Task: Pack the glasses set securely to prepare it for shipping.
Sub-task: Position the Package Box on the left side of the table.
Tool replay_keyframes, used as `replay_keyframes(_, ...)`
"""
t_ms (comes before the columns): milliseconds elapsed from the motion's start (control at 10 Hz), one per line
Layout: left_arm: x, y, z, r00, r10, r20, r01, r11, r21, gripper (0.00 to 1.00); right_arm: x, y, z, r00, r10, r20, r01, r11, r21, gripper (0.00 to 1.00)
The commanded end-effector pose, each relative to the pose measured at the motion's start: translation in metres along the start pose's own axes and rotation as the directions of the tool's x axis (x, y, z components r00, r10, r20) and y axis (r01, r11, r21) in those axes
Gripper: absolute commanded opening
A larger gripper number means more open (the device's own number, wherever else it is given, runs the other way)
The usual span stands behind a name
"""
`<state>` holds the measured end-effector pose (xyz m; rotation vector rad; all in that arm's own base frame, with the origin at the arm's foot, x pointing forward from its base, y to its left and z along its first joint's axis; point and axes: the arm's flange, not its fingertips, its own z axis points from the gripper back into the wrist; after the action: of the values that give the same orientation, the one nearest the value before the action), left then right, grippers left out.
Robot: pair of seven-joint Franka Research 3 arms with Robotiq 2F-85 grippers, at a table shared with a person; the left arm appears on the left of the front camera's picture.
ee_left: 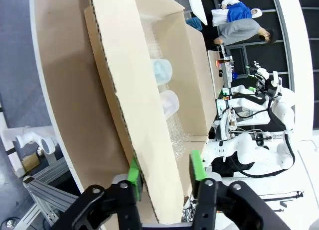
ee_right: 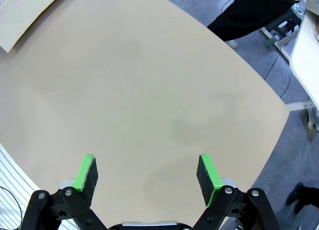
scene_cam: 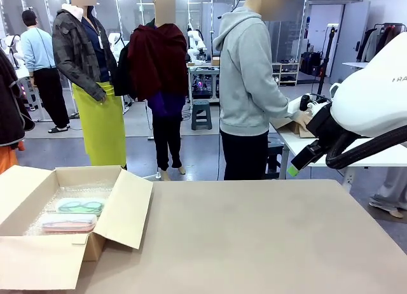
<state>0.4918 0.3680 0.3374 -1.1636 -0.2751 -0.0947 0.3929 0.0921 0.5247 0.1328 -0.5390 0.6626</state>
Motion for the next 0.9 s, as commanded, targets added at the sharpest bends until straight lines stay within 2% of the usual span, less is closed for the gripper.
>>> replay_keyframes(0,-0.003,-0.004,0.01,1.0,-0.013,-0.011,0.013,0.997,0.072,0.77,0.001,0.002,0.0,1.0,-0.008,-0.008,0.008,1.0,-0.007,1.0)
replay_keyframes(100,-0.002,-0.004,0.015,1.0,-0.011,-0.001,0.011,0.995,0.097,1.0,0.001,0.002,0.0,1.0,-0.008,-0.008,0.008,1.0,-0.007,1.0)
replay_keyframes(200,-0.002,-0.006,0.025,1.0,-0.025,-0.002,0.025,0.986,0.166,1.0,0.001,0.002,0.0,1.0,-0.008,-0.008,0.008,1.0,-0.007,1.0)
replay_keyframes(400,0.001,-0.015,0.047,0.998,-0.058,0.02,0.052,0.976,0.213,1.0,0.001,0.002,0.0,1.0,-0.008,-0.008,0.008,1.0,-0.007,1.0)
replay_keyframes(600,0.0,-0.025,0.044,0.994,-0.11,0.011,0.107,0.978,0.181,1.0,0.001,0.002,0.0,1.0,-0.008,-0.008,0.008,1.0,-0.007,1.0)
replay_keyframes(700,0.007,-0.014,0.048,0.999,-0.04,0.029,0.034,0.981,0.19,1.0,0.001,0.002,0.0,1.0,-0.008,-0.008,0.008,1.0,-0.007,1.0)
replay_keyframes(800,0.007,-0.014,0.048,0.999,-0.04,0.029,0.034,0.981,0.19,1.0,0.001,0.002,0.0,1.0,-0.008,-0.008,0.008,1.0,-0.007,1.0)
